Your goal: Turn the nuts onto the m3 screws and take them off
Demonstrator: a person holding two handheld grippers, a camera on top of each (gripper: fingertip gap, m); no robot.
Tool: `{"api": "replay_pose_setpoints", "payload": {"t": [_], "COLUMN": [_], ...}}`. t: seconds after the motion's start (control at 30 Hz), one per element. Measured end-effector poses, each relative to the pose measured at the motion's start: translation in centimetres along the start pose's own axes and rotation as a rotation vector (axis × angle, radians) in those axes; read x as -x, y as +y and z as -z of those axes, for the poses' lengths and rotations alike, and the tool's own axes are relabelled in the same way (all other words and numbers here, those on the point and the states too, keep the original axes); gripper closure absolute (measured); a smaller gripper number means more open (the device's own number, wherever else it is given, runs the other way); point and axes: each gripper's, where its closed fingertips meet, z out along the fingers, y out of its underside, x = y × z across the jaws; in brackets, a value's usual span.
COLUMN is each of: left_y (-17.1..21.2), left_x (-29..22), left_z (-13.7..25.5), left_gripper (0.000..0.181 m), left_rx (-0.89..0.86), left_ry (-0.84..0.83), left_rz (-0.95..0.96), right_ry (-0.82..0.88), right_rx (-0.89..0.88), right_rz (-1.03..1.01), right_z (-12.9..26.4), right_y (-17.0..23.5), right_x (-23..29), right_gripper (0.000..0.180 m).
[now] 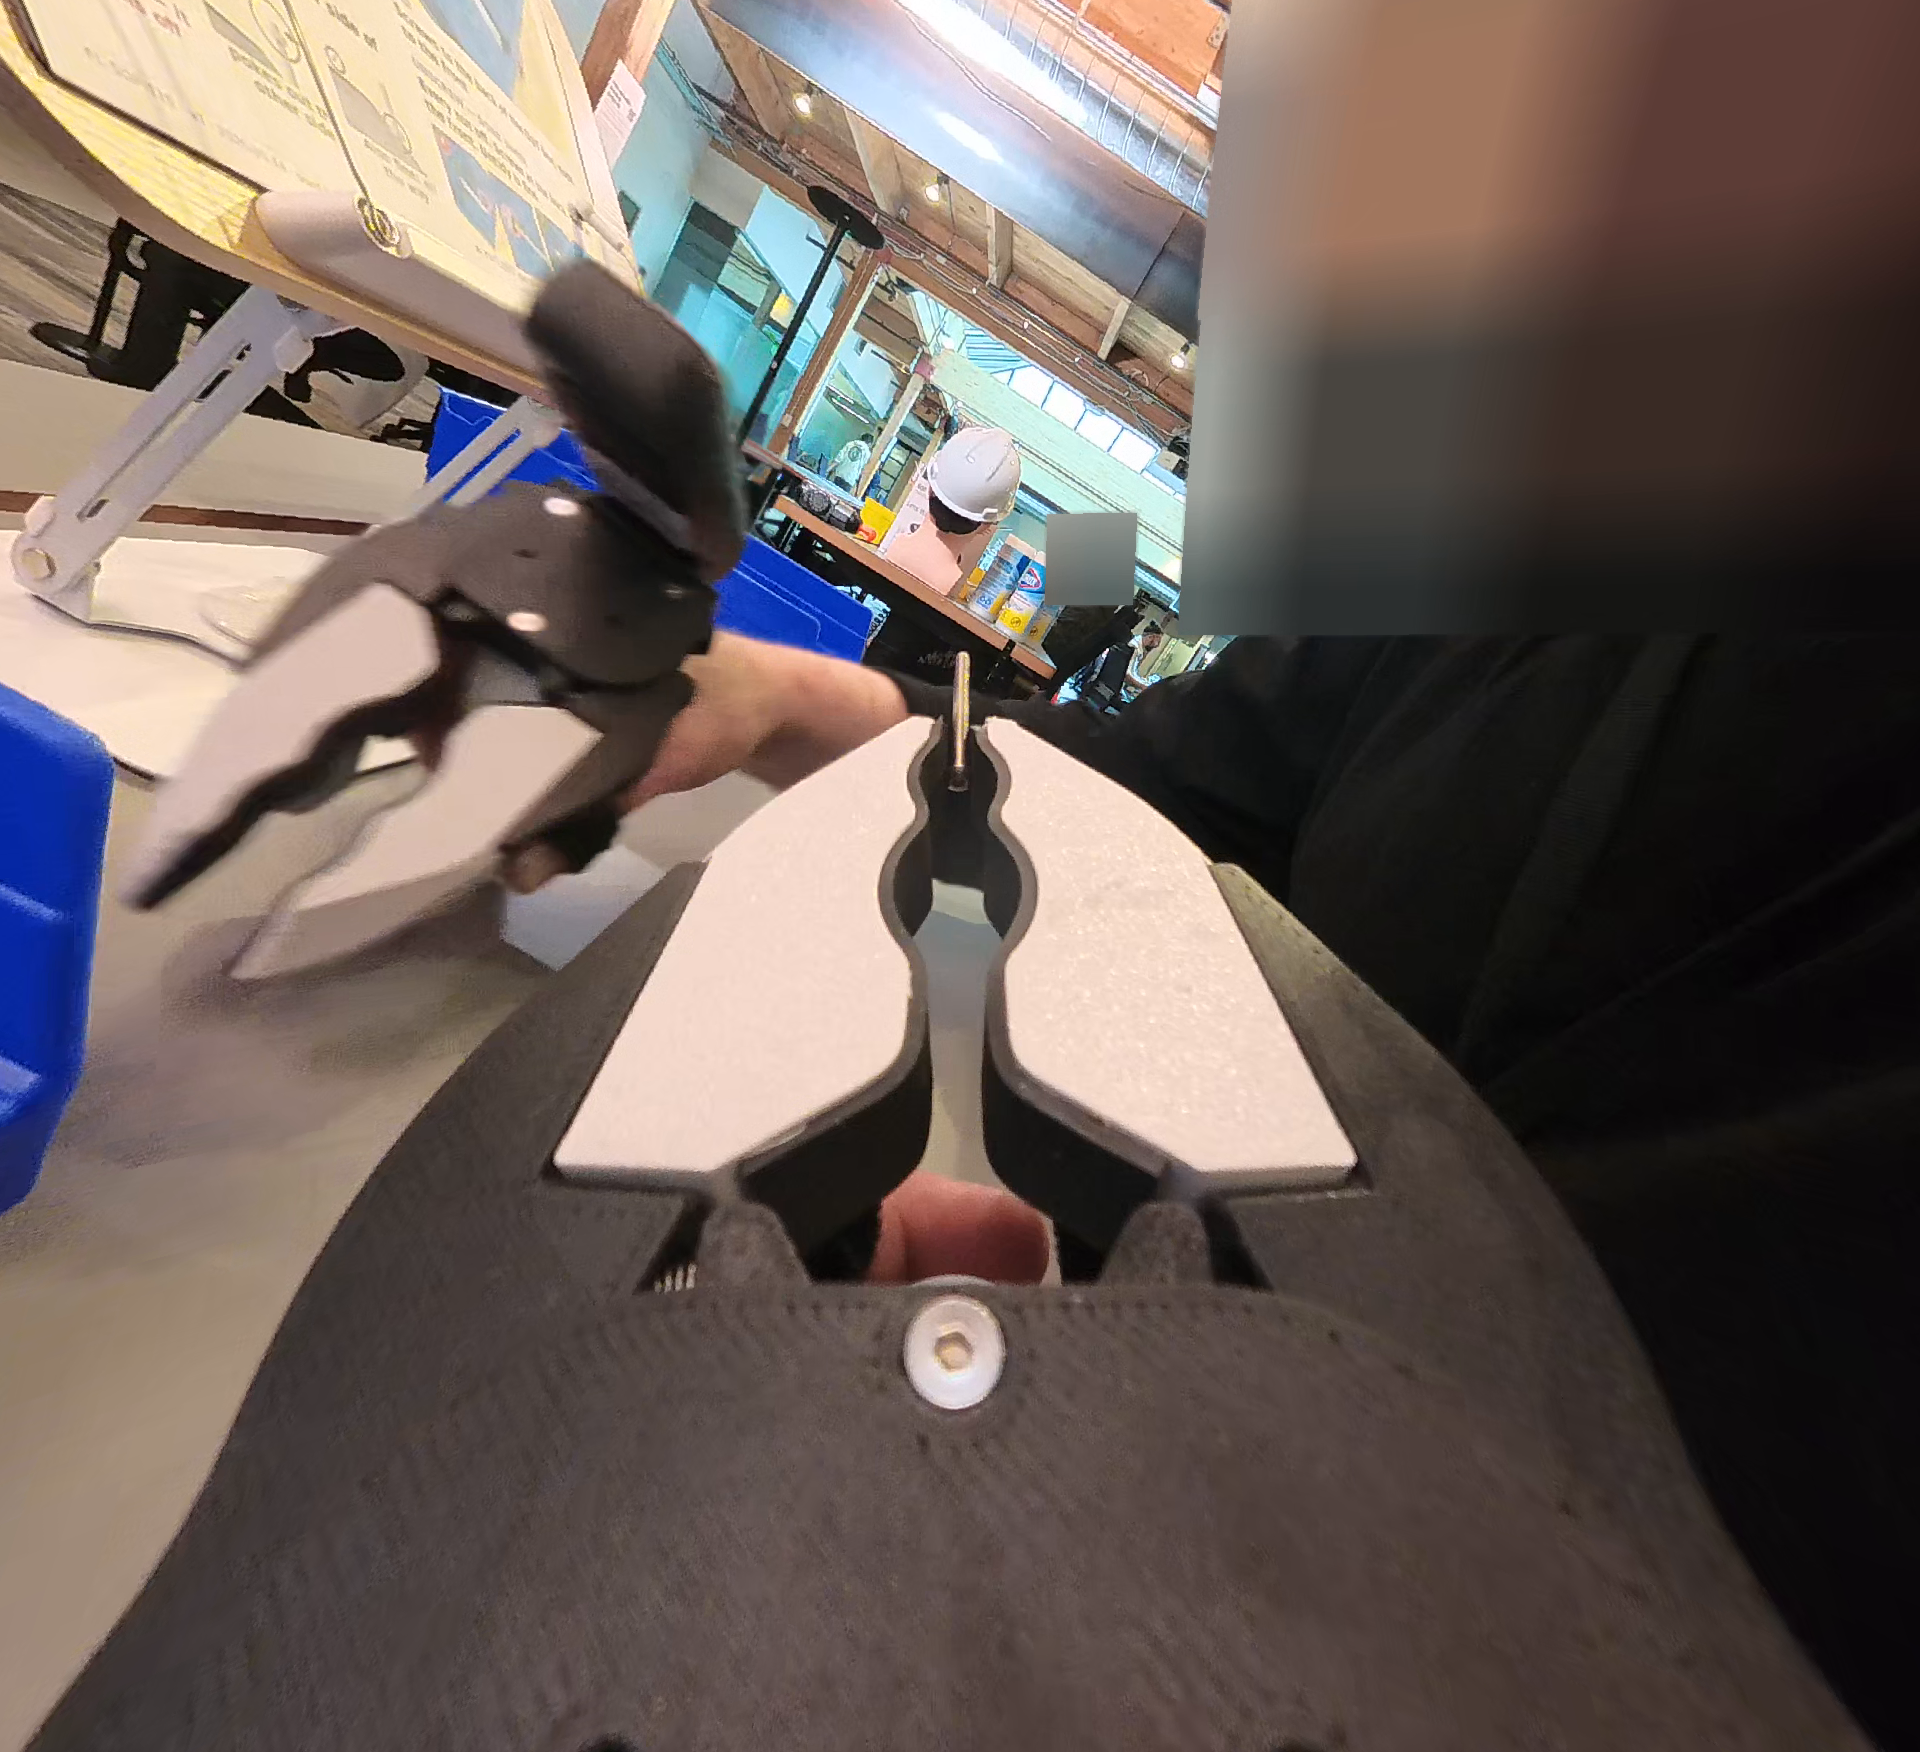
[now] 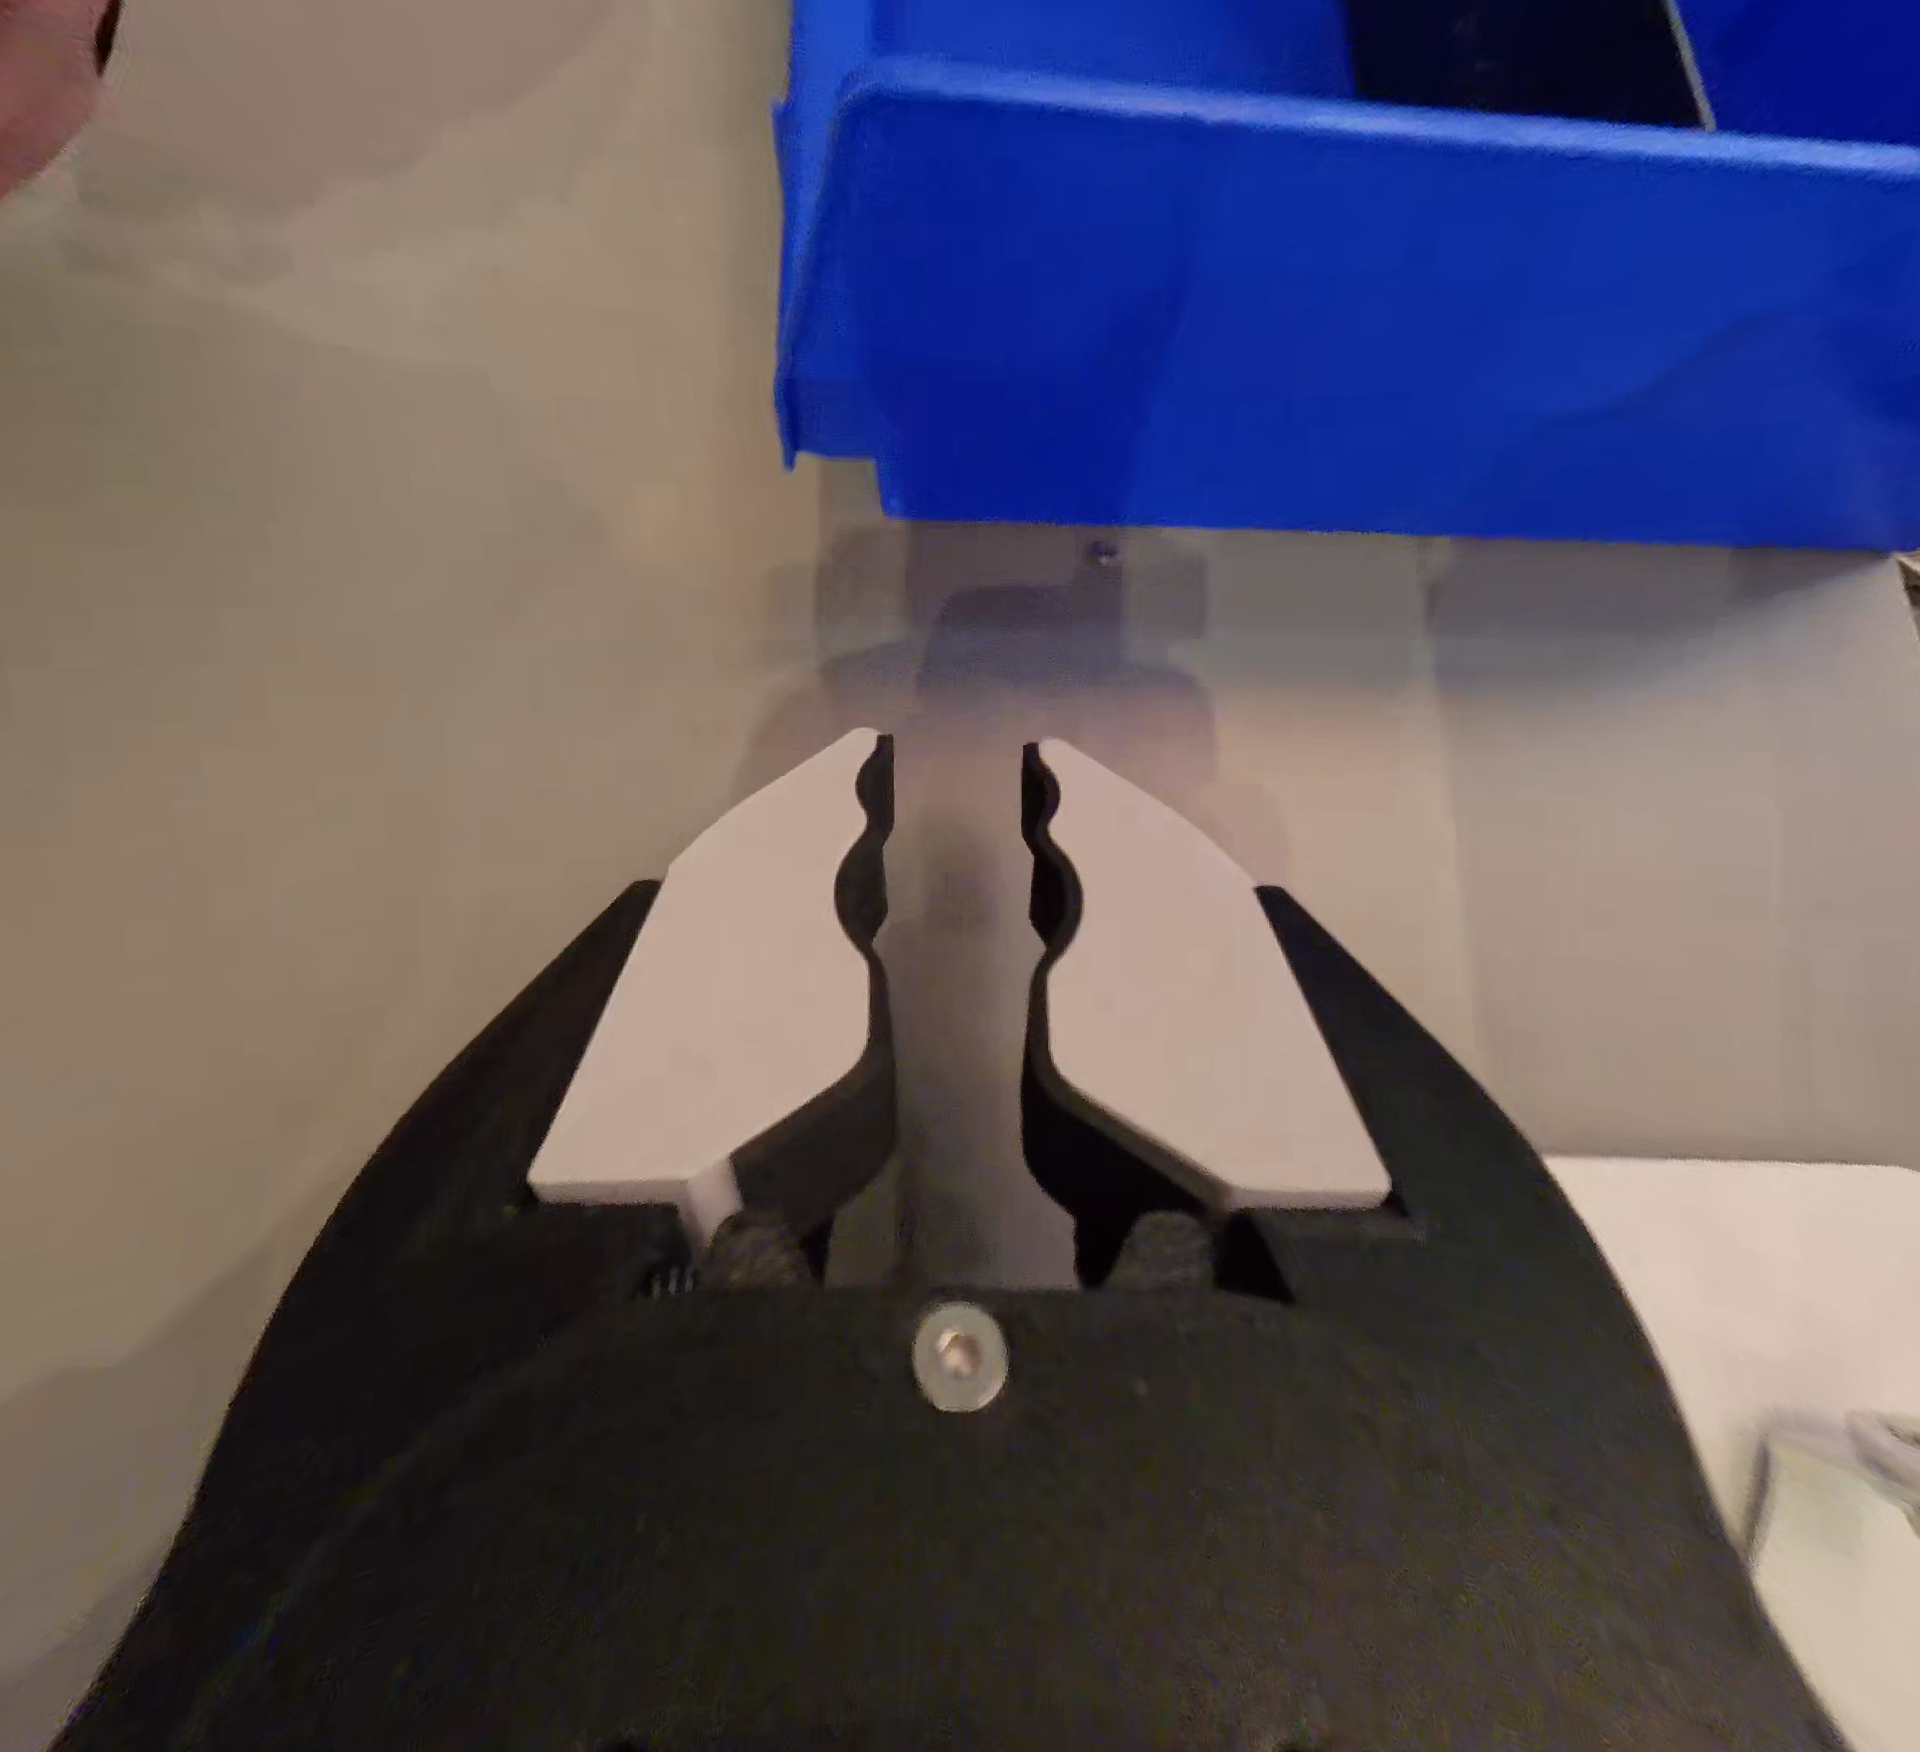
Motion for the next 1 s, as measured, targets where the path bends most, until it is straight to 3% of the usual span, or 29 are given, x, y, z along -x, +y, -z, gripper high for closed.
{"api": "replay_pose_setpoints", "payload": {"t": [0.37,1.0], "left_y": [-0.6,-1.1], "left_x": [-0.6,-0.9], "left_z": [0.4,0.6], "left_gripper": [0.178,0.178], "left_rx": [-0.015,-0.034], "left_ry": [0.016,0.029], "left_rz": [-0.009,-0.008], "right_ry": [0.04,-0.021], "right_rx": [0.043,0.062], "right_rz": [-0.028,-0.049], "right_z": [-4.8,-5.4], "right_y": [-1.1,-1.3], "right_x": [-3.0,-2.5], "right_gripper": [0.161,0.18]}}
